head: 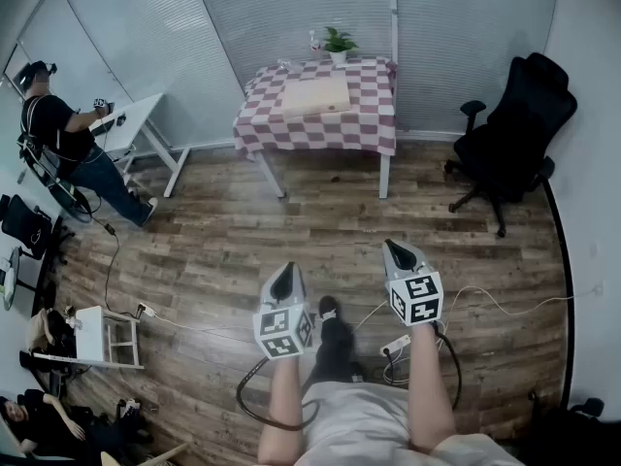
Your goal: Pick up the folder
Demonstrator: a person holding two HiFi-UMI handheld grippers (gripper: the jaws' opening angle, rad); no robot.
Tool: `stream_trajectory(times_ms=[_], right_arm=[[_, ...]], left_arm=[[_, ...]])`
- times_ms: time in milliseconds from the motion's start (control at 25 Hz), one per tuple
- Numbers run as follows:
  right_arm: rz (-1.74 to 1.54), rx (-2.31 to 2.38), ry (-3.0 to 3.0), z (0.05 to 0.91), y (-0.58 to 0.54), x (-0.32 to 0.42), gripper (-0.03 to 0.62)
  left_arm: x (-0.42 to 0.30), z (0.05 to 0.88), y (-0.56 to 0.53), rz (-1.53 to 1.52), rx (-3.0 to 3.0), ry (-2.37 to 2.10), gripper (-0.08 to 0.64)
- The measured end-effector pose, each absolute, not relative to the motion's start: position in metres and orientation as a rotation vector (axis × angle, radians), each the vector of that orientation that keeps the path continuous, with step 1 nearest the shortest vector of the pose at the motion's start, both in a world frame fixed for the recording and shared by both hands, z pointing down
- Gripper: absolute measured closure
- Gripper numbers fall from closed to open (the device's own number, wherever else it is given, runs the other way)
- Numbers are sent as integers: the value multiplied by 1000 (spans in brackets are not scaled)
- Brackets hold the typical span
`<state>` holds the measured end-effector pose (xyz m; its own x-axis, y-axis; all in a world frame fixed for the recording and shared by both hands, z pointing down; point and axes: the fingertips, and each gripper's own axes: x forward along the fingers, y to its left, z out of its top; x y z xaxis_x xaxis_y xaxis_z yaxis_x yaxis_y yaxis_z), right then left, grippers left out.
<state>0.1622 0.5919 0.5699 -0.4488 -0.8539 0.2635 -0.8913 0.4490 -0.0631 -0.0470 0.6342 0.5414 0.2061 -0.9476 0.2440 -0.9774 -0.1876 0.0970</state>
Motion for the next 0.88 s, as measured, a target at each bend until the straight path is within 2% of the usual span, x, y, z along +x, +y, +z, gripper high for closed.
stream_trajectory(times_ms=[320,880], right_arm=[[284,1536,-2458,581,550,150,592],[595,1671,-2506,583,443,148,592]], left_arm=[[-70,535,597,225,2290,-1861,552],[-95,540,473,197,2316,-1773,554]])
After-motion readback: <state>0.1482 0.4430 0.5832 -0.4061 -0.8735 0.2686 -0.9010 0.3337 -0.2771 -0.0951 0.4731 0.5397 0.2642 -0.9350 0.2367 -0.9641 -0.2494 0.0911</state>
